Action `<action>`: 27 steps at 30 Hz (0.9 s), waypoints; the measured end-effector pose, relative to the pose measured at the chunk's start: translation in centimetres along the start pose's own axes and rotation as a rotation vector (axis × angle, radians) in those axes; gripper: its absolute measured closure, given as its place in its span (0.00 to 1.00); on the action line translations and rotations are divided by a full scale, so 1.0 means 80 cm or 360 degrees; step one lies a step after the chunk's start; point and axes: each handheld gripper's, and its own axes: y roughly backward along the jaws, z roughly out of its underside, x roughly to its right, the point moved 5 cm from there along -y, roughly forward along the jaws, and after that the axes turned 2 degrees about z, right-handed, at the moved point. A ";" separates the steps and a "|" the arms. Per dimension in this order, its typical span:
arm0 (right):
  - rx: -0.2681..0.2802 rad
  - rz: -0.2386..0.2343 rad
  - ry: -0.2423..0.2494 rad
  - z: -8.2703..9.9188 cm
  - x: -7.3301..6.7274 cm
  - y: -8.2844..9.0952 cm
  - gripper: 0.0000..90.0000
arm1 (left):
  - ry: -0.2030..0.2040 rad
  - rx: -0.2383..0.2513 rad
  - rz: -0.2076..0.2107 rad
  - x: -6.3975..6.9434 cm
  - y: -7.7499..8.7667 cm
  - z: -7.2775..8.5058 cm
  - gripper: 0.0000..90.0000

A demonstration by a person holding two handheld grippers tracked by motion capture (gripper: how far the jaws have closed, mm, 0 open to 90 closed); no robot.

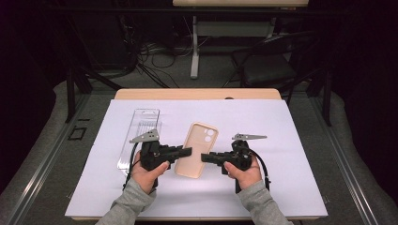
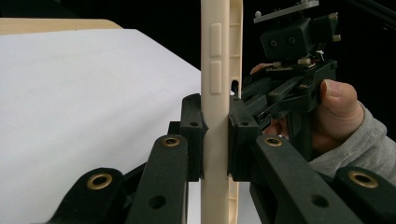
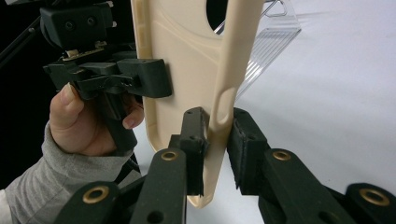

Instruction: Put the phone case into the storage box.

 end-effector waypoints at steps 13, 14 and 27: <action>0.0023 -0.0026 -0.0052 0.000 0.001 0.001 0.88 | 0.0017 0.0031 -0.0011 0.000 -0.001 0.002 0.90; 0.0029 -0.0027 -0.0055 0.000 0.001 0.001 0.88 | 0.0016 0.0031 -0.0012 0.000 -0.001 0.002 0.90; 0.0028 -0.0039 -0.0036 0.001 0.004 0.000 0.89 | 0.0029 0.0018 -0.0002 -0.002 -0.001 0.003 0.89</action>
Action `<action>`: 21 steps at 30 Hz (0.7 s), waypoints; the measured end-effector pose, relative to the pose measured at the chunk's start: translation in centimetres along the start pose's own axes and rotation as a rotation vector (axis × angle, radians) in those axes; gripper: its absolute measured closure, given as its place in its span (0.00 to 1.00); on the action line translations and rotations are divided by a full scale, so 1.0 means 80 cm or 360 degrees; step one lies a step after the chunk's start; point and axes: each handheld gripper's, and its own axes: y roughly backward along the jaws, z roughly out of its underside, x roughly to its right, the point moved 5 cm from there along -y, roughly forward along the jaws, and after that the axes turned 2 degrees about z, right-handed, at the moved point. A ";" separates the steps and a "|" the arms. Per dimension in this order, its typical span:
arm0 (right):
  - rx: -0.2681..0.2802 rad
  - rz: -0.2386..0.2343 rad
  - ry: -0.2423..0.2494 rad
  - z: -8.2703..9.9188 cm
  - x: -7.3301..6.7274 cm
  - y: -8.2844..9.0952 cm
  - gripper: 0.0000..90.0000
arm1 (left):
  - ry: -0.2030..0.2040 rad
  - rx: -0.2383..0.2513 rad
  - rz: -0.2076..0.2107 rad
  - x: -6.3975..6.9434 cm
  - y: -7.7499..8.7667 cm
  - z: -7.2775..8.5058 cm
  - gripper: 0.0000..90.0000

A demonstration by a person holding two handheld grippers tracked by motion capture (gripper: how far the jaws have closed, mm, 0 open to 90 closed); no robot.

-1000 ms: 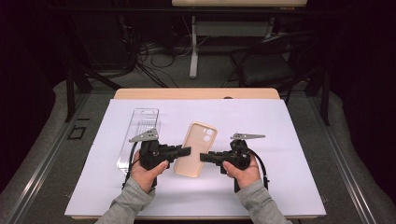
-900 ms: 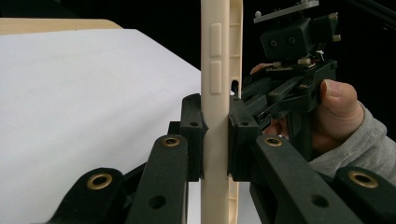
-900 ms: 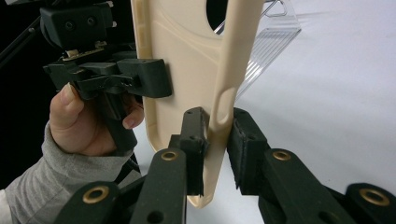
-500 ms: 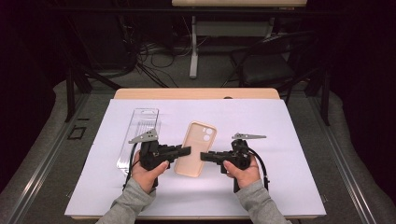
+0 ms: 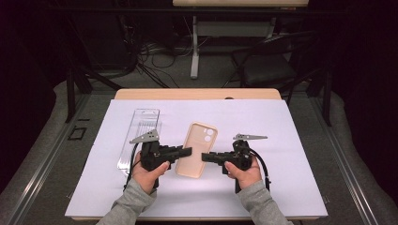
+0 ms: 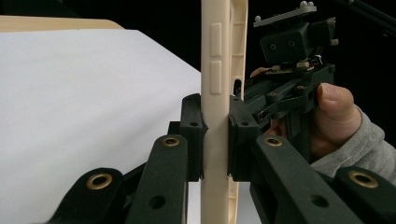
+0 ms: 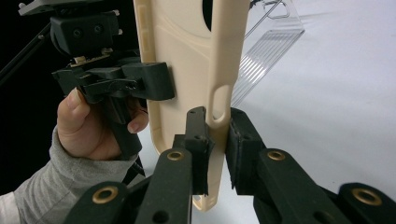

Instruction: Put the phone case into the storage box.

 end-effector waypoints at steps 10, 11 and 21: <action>0.0007 -0.0011 0.0024 0.000 0.001 0.000 0.90 | 0.0001 0.0007 0.0006 0.000 0.000 0.000 0.89; 0.0006 -0.0011 0.0023 0.000 0.001 0.000 0.90 | 0.0001 0.0007 0.0005 0.000 0.000 0.000 0.89; 0.0008 -0.0009 0.0029 0.000 0.000 0.001 0.90 | 0.0004 0.0003 0.0007 0.000 0.000 0.000 0.89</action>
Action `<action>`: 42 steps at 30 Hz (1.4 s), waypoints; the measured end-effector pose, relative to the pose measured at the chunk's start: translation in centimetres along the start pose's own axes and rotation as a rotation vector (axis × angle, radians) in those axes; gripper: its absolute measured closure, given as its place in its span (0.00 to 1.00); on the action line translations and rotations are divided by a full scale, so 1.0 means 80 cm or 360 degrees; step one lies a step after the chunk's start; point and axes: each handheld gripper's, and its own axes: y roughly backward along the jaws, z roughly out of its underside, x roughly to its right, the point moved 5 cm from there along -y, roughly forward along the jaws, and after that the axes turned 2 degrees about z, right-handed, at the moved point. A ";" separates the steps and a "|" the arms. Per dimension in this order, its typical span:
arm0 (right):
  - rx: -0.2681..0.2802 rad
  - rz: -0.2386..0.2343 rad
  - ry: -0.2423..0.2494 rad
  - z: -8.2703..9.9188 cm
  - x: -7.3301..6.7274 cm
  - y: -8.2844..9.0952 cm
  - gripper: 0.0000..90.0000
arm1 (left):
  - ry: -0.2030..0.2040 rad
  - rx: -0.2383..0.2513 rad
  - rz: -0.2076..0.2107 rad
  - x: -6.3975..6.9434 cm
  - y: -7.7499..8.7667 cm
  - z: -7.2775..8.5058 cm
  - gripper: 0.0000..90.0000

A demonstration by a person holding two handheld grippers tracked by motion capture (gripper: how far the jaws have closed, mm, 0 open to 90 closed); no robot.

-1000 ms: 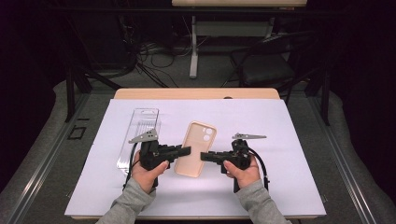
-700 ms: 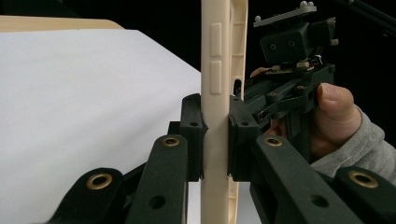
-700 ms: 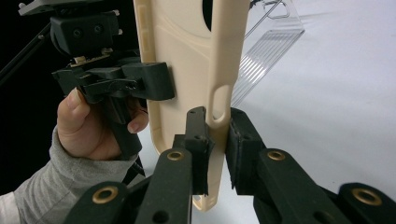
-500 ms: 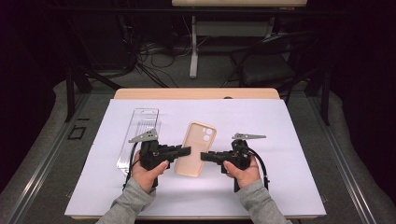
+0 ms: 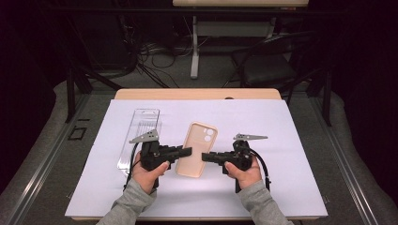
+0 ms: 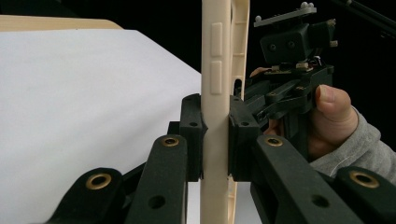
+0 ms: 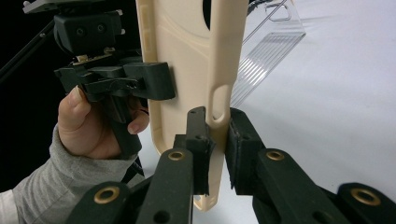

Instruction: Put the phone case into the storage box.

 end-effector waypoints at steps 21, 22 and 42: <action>0.0012 -0.0009 0.0014 -0.001 -0.002 0.001 0.90 | -0.0003 0.0015 -0.0013 0.000 0.000 -0.001 0.88; 0.0013 -0.0009 0.0016 -0.001 -0.002 0.001 0.90 | -0.0002 0.0011 -0.0015 -0.001 0.000 -0.001 0.87; 0.0014 0.0077 0.0060 -0.003 0.003 0.006 0.90 | 0.0000 -0.0001 -0.0071 -0.005 -0.001 -0.001 0.62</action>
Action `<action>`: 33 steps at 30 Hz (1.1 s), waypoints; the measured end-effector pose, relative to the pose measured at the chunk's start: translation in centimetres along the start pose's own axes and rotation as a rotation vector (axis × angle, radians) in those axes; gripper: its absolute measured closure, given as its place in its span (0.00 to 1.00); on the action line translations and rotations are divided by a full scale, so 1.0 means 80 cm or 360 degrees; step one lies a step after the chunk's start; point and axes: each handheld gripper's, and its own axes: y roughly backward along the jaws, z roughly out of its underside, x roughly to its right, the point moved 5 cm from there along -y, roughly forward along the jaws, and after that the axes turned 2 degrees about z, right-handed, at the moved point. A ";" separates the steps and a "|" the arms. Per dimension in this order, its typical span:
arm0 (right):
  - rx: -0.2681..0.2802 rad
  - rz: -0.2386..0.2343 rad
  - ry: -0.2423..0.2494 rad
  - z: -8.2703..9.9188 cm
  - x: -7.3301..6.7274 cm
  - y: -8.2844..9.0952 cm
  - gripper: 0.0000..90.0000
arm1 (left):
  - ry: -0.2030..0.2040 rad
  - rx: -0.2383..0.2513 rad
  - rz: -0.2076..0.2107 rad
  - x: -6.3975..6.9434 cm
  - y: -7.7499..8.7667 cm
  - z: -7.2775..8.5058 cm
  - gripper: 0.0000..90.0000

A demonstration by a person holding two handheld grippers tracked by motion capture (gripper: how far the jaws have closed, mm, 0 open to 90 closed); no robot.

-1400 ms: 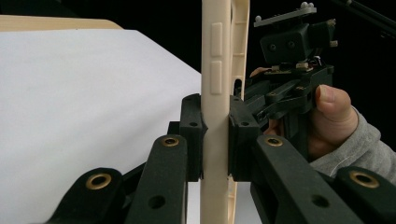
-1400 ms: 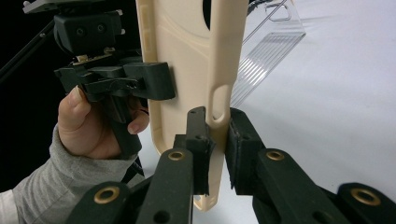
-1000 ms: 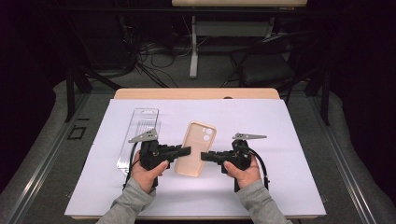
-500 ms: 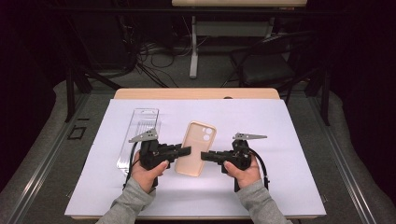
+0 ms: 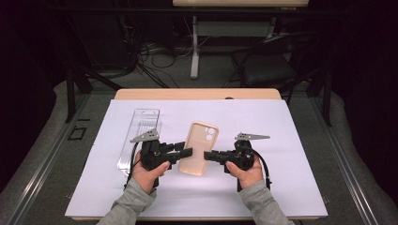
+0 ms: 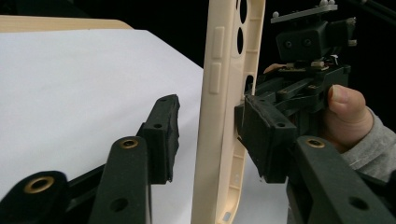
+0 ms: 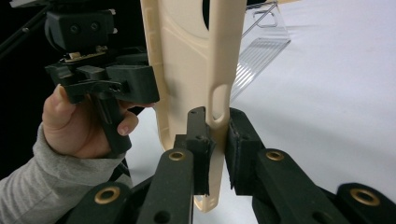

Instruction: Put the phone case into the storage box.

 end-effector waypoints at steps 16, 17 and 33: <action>0.0003 0.0105 0.0058 -0.004 0.009 0.010 0.90 | -0.0032 -0.0019 -0.0080 -0.004 0.004 -0.003 0.56; 0.0003 0.0109 0.0062 -0.005 0.010 0.010 0.90 | -0.0041 -0.0018 -0.0091 -0.005 0.005 -0.003 0.56; 0.0005 0.0188 0.0105 -0.007 0.014 0.014 0.90 | -0.0069 -0.0060 -0.0115 -0.005 0.009 -0.007 0.55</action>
